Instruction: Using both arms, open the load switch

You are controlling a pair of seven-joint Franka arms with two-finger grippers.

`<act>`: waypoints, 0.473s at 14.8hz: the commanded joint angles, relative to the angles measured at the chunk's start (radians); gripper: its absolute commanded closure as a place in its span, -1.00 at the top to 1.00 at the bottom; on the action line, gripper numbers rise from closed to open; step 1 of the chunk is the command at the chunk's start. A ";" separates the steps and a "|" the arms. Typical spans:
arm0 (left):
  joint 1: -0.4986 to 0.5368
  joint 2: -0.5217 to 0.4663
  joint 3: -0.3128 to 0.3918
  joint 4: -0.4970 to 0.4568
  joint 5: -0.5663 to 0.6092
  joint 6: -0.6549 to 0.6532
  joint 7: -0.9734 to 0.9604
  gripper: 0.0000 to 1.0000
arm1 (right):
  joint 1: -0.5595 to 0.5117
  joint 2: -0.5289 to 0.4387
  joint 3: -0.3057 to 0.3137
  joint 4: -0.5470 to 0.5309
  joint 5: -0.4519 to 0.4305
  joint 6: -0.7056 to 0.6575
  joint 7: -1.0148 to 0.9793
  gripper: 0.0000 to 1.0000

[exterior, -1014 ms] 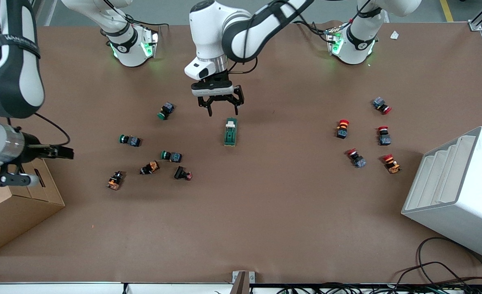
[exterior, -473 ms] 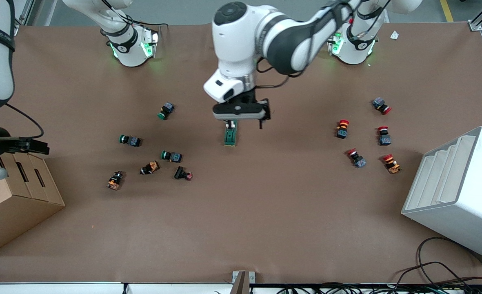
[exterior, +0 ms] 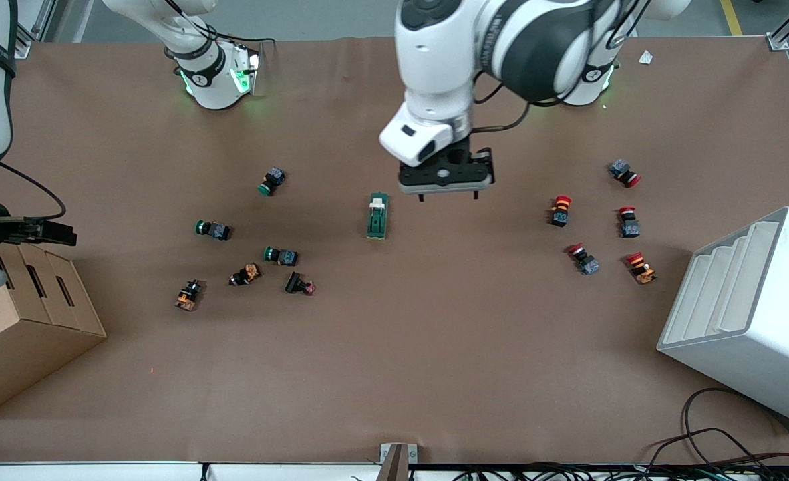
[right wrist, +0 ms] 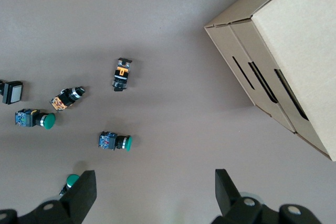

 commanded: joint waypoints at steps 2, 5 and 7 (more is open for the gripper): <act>0.092 -0.081 -0.002 -0.011 -0.053 -0.031 0.139 1.00 | -0.007 -0.008 0.013 0.003 -0.013 -0.021 -0.004 1.00; 0.118 -0.177 0.053 -0.039 -0.068 -0.170 0.190 1.00 | -0.001 -0.013 0.019 0.003 -0.008 -0.022 -0.006 1.00; 0.137 -0.205 0.128 -0.041 -0.151 -0.206 0.357 1.00 | 0.018 -0.031 0.016 -0.001 -0.008 -0.024 -0.004 1.00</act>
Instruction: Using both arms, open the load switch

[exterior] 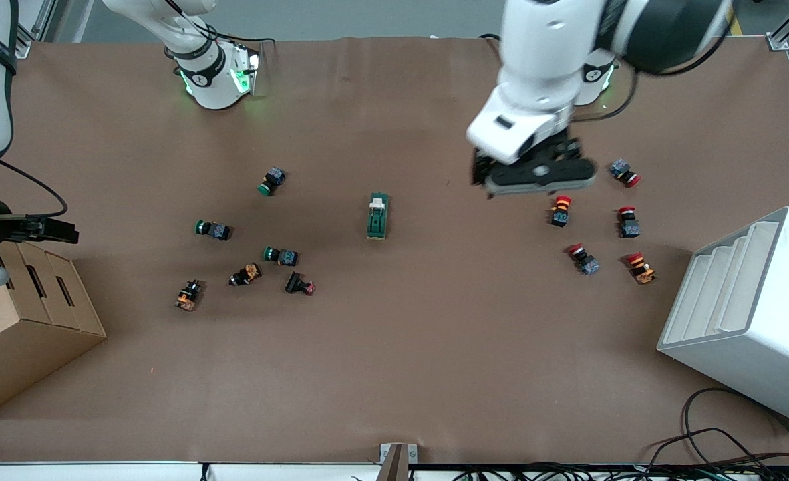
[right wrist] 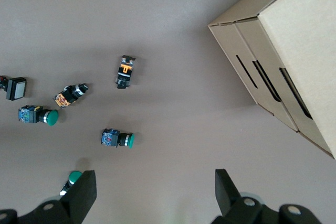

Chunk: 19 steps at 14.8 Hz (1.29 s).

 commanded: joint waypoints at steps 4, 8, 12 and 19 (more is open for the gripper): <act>0.113 -0.113 0.103 -0.052 -0.111 -0.044 0.309 1.00 | 0.006 -0.063 0.004 -0.022 0.004 -0.017 -0.004 1.00; 0.175 -0.136 0.110 -0.070 -0.174 -0.053 0.447 1.00 | -0.028 -0.157 -0.001 -0.105 0.049 -0.046 -0.006 1.00; 0.194 -0.174 0.169 -0.102 -0.176 -0.053 0.569 1.00 | -0.030 -0.286 -0.001 -0.219 0.050 -0.044 -0.007 1.00; 0.219 -0.228 0.274 -0.162 -0.235 -0.063 0.704 1.00 | 0.007 -0.383 0.002 -0.277 0.038 -0.041 -0.015 1.00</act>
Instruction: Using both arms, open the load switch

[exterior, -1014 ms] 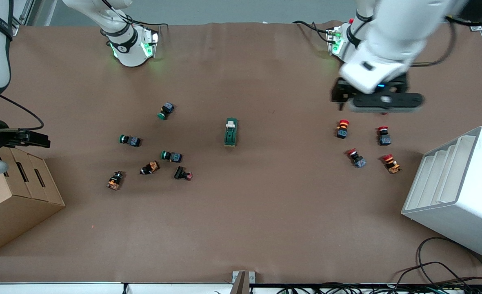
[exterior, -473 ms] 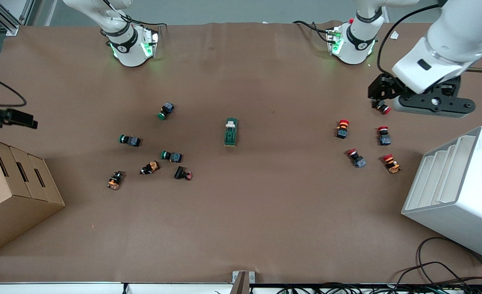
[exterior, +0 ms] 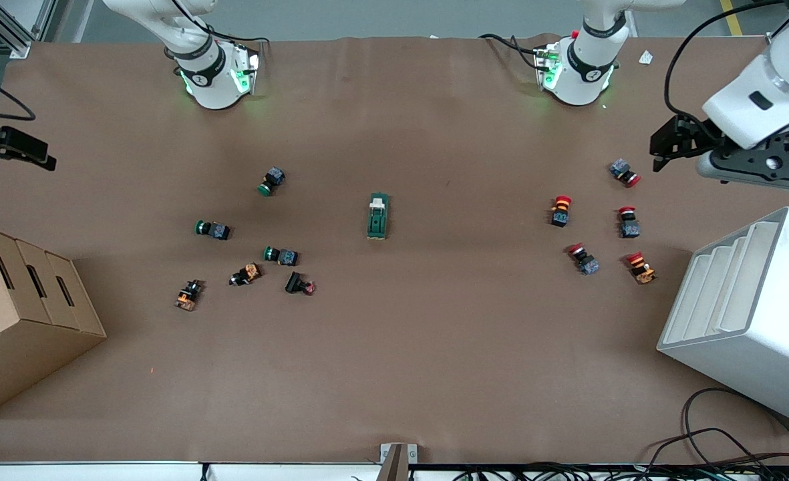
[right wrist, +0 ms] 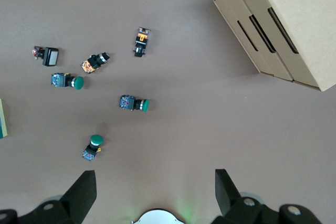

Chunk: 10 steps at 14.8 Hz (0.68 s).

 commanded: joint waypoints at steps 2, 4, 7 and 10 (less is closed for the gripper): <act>0.035 -0.082 0.047 -0.083 -0.056 -0.002 0.043 1.00 | 0.036 -0.054 -0.002 -0.051 -0.002 0.017 -0.011 1.00; 0.041 -0.087 0.047 -0.086 -0.054 -0.002 0.043 1.00 | 0.041 -0.060 -0.005 -0.051 -0.004 0.016 -0.011 1.00; 0.047 -0.114 0.047 -0.125 -0.057 0.008 0.043 1.00 | 0.033 -0.074 -0.005 -0.049 -0.004 0.016 -0.011 1.00; 0.046 -0.128 0.047 -0.149 -0.056 0.015 0.041 1.00 | 0.030 -0.095 -0.003 -0.049 -0.004 0.006 -0.012 1.00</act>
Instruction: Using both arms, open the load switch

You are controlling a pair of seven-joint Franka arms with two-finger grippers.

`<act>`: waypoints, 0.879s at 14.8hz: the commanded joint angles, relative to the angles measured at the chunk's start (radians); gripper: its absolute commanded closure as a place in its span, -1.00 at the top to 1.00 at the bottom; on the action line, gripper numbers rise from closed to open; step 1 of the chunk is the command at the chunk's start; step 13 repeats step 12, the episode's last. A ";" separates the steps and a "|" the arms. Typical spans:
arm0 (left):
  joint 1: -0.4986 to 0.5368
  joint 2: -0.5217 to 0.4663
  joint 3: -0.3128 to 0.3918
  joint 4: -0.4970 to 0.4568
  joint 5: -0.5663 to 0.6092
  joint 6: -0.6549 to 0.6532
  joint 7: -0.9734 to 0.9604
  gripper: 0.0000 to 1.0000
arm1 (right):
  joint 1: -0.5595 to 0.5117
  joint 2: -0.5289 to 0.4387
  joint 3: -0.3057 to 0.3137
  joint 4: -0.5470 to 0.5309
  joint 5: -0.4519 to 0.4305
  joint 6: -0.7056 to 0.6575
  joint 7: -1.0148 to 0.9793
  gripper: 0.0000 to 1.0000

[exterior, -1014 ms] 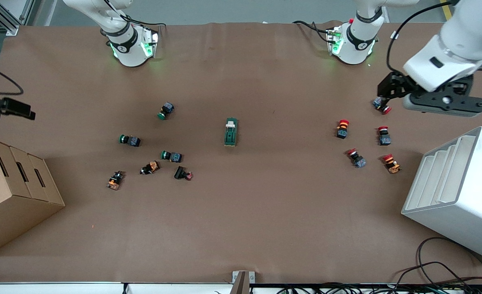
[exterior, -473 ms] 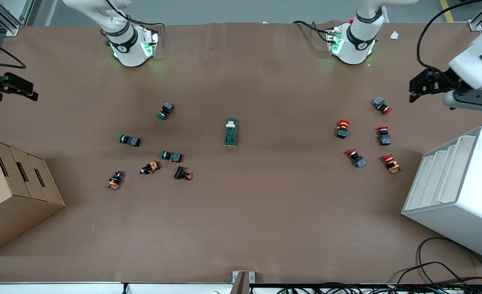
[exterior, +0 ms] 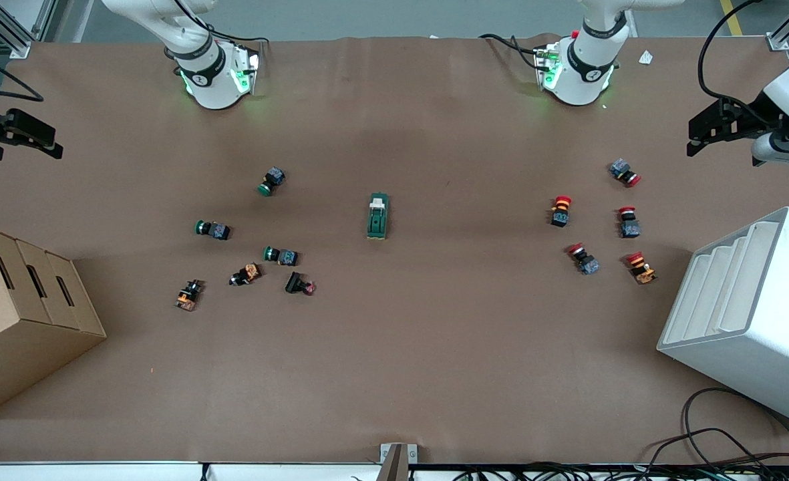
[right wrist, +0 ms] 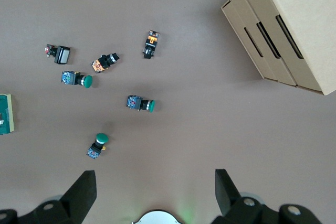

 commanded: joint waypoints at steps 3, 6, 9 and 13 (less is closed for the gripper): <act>0.004 -0.047 -0.006 -0.056 -0.015 0.014 -0.010 1.00 | -0.017 -0.067 0.008 -0.043 -0.003 -0.011 -0.012 1.00; 0.009 -0.053 -0.007 -0.056 -0.016 0.008 -0.007 1.00 | -0.022 -0.061 0.008 -0.042 -0.003 -0.003 -0.010 1.00; 0.012 -0.052 -0.006 -0.049 -0.016 0.006 0.013 1.00 | -0.020 -0.061 0.010 -0.037 -0.001 -0.006 -0.010 1.00; 0.012 -0.044 -0.007 -0.034 -0.015 0.008 -0.007 1.00 | -0.020 -0.058 0.010 -0.024 0.000 -0.012 -0.009 1.00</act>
